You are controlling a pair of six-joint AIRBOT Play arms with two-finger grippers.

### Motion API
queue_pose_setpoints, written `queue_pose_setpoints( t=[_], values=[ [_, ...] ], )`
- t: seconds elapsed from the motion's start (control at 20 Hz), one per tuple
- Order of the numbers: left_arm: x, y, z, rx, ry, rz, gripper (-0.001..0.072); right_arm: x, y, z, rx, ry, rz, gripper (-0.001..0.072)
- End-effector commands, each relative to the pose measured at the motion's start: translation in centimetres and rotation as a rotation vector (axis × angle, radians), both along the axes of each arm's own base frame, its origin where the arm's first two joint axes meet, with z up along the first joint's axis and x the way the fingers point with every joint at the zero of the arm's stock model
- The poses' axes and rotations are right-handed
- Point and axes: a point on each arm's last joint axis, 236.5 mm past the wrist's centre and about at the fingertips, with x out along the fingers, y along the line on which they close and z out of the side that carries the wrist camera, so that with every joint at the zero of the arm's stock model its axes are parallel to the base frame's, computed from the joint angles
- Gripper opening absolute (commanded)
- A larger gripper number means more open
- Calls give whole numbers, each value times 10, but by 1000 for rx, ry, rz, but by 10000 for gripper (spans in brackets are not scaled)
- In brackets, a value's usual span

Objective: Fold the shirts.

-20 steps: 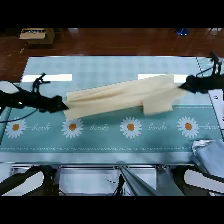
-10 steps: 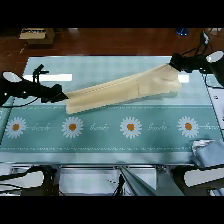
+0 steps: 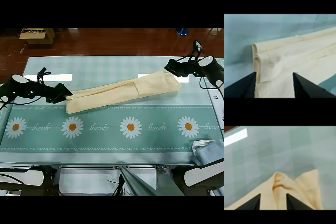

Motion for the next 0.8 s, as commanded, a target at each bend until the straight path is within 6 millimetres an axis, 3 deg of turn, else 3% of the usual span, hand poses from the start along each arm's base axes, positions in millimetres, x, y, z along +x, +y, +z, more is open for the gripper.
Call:
queue_pose_setpoints(
  t=[0.0, 0.1, 0.15, 0.2, 0.3, 0.5, 0.75],
  values=[
    [10, 18, 18, -23, -18, 15, 535, -19, -60, 21, -243, 40, 15, 402],
    [12, 25, 32, -37, -27, 7, 534, -52, -139, 30, -463, 205, -137, 420],
    [12, 25, 37, -43, -28, -4, 534, -64, -160, 33, -527, 252, -141, 523],
    [11, 22, 40, -48, -26, -15, 534, -72, -167, 30, -513, 273, -126, 580],
    [7, 14, 42, -55, -18, -43, 526, -74, -154, 18, -315, 267, -109, 602],
    [1, 3, 42, -56, -27, -113, 510, -55, -119, 0, 73, 205, -126, 608],
    [-2, 1, 43, -57, -30, -138, 509, -44, -85, -37, 172, 242, -68, 609]
  ],
)
